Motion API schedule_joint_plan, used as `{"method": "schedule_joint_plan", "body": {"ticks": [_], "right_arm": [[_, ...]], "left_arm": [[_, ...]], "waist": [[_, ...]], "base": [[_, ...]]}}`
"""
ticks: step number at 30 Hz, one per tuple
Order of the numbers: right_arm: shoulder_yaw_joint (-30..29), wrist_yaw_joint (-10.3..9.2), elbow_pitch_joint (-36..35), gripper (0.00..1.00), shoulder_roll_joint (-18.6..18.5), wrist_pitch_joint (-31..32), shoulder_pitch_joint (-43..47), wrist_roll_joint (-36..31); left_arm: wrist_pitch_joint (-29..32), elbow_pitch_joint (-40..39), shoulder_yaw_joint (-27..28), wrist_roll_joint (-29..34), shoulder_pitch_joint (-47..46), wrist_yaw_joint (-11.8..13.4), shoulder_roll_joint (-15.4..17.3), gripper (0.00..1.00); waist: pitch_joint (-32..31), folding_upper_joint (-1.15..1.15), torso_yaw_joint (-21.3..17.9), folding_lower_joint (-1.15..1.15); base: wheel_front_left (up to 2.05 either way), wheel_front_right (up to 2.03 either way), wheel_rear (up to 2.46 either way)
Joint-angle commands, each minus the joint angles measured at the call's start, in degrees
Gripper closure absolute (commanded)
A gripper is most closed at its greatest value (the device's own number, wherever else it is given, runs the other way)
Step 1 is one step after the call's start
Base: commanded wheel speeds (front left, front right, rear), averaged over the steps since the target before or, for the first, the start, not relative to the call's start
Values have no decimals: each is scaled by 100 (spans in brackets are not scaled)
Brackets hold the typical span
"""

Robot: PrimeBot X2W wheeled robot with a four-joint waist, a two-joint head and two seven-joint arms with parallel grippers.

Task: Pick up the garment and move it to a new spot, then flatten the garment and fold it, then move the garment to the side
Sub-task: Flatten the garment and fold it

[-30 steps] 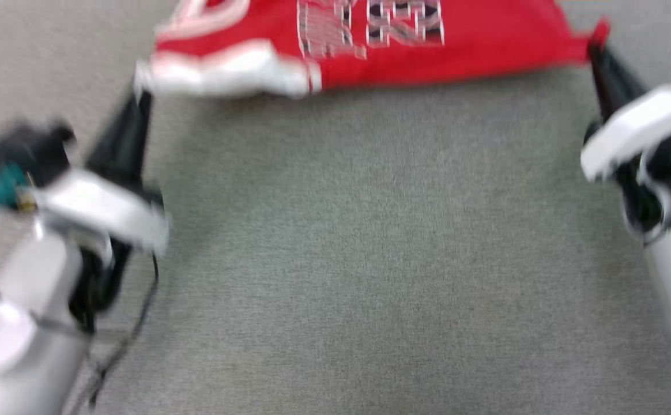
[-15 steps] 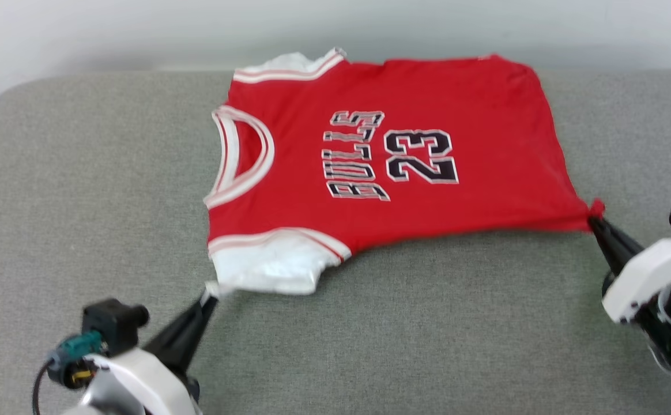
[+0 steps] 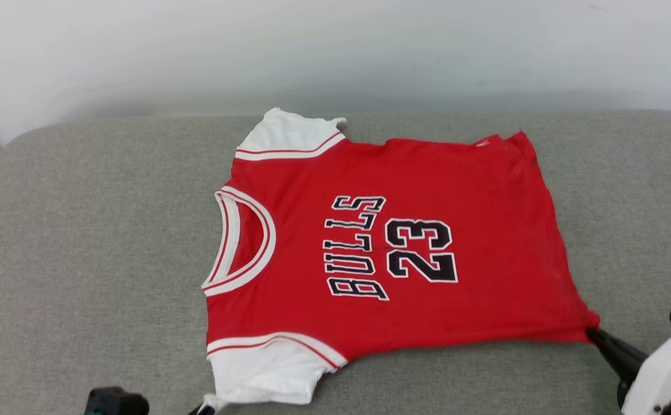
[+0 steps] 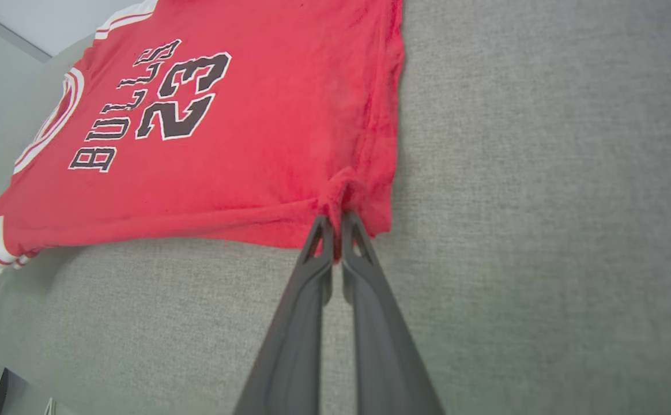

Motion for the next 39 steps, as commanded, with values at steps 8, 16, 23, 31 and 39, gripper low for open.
{"method": "schedule_joint_plan", "body": {"ticks": [8, 16, 23, 31, 39], "right_arm": [[-415, -2, -707, 100, 92, 371, 771, 51], [-558, -2, -1087, 100, 219, 508, 641, -26], [-693, -2, -1333, 100, 347, 699, 248, -95], [-630, -2, -1244, 100, 510, 871, -522, -528], [-450, -2, -846, 100, 634, 927, -1176, -929]], "left_arm": [[-34, -281, 54, -179, 371, 6, 207, 100], [-179, -408, 225, -44, -9, -73, 240, 100], [-254, -545, 533, 84, -682, -96, 256, 100], [-162, -142, 769, 134, -1764, -238, 83, 100], [93, 552, 621, 307, -2450, -297, -98, 100]], "waist": [[-37, -1, -90, 1], [63, -1, -173, 1], [424, -1, -257, 1], [1052, -1, -372, 1], [1351, -1, -421, 1]], "base": [[0, 0, 0], [0, 0, 0], [0, 0, 0], [0, 0, 0], [0, 0, 0]]}}
